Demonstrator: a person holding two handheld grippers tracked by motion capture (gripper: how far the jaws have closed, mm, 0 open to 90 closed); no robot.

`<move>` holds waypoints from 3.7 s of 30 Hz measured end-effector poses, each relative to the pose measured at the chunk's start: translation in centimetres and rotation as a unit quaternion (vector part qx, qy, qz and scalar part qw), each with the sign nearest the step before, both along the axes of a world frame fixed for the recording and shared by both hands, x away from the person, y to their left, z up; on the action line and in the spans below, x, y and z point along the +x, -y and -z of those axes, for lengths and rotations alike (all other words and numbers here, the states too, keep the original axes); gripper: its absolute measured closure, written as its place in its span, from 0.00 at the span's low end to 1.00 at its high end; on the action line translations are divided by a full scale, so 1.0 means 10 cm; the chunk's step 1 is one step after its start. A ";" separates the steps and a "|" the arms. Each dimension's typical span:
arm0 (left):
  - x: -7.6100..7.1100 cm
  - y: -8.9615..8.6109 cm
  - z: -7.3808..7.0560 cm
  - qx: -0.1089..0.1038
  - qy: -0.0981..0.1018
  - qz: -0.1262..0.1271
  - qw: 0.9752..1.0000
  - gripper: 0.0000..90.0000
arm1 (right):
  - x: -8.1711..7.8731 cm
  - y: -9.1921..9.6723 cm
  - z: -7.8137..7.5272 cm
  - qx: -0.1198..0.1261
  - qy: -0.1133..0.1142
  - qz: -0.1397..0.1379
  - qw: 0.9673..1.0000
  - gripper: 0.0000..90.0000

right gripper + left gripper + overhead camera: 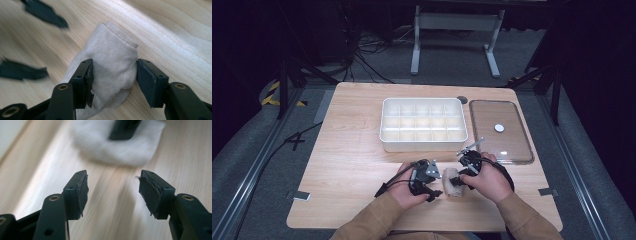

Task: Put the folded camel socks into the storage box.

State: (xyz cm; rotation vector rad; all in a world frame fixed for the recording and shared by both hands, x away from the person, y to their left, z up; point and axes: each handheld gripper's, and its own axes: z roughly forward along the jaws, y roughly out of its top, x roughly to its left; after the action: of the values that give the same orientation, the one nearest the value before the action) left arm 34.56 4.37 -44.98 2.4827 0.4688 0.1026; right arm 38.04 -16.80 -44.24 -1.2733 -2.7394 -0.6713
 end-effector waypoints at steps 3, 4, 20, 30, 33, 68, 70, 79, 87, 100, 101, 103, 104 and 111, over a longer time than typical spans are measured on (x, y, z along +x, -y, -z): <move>0.02 -0.21 -0.05 -0.009 0.008 -0.026 1.000 0.45 | 0.06 -0.01 0.02 -0.002 -0.018 -0.006 1.000 0.51; 0.02 -0.29 -0.06 -0.011 0.010 -0.036 0.999 0.45 | 0.07 -0.01 0.01 -0.004 -0.023 -0.008 1.000 0.51; -0.04 -0.59 -0.07 -0.019 0.012 -0.091 0.996 0.44 | 0.22 -0.11 0.08 0.024 -0.117 -0.042 0.992 0.72; -0.01 -0.73 -0.07 -0.031 0.014 -0.112 0.993 0.44 | 0.19 -0.16 0.05 0.030 -0.109 -0.064 0.992 0.81; 0.01 -0.83 -0.09 -0.034 0.018 -0.125 0.991 0.44 | 0.15 -0.16 0.02 0.041 -0.085 -0.071 0.993 0.82; 0.09 -1.81 -0.19 -0.053 0.059 -0.248 0.966 0.43 | 0.34 0.31 -0.91 0.113 0.185 -0.006 0.976 0.81; 0.08 -1.83 -0.19 -0.056 0.053 -0.254 0.964 0.43 | 0.40 0.33 -0.95 0.108 0.189 -0.005 0.976 0.81; 0.08 -1.86 -0.19 -0.060 0.055 -0.256 0.963 0.43 | 0.62 0.40 -1.07 0.091 0.209 0.013 0.973 0.81; 0.07 -1.86 -0.19 -0.059 0.054 -0.259 0.963 0.43 | 0.73 0.44 -1.11 0.087 0.224 0.023 0.970 0.80; 0.03 -1.93 -0.20 -0.072 0.052 -0.274 0.958 0.43 | 0.88 0.38 -1.17 0.065 0.231 0.013 0.971 0.80; 0.03 -1.94 -0.20 -0.073 0.051 -0.275 0.957 0.43 | 0.88 0.38 -1.17 0.065 0.229 0.012 0.971 0.80; 0.01 -1.95 -0.21 -0.071 0.052 -0.276 0.957 0.43 | 0.91 0.37 -1.18 0.060 0.228 0.010 0.972 0.80; 0.01 -1.96 -0.21 -0.069 0.051 -0.277 0.957 0.43 | 0.93 0.36 -1.18 0.054 0.228 0.007 0.972 0.80; -0.01 -1.98 -0.20 -0.067 0.058 -0.277 0.957 0.43 | 1.03 0.34 -1.18 0.043 0.227 -0.027 0.973 0.80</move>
State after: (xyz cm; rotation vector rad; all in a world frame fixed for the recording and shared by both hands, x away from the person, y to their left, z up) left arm 34.50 24.20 -42.96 2.1339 1.0706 0.4212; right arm 48.34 -20.19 -32.40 -1.1401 -3.0314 -1.1944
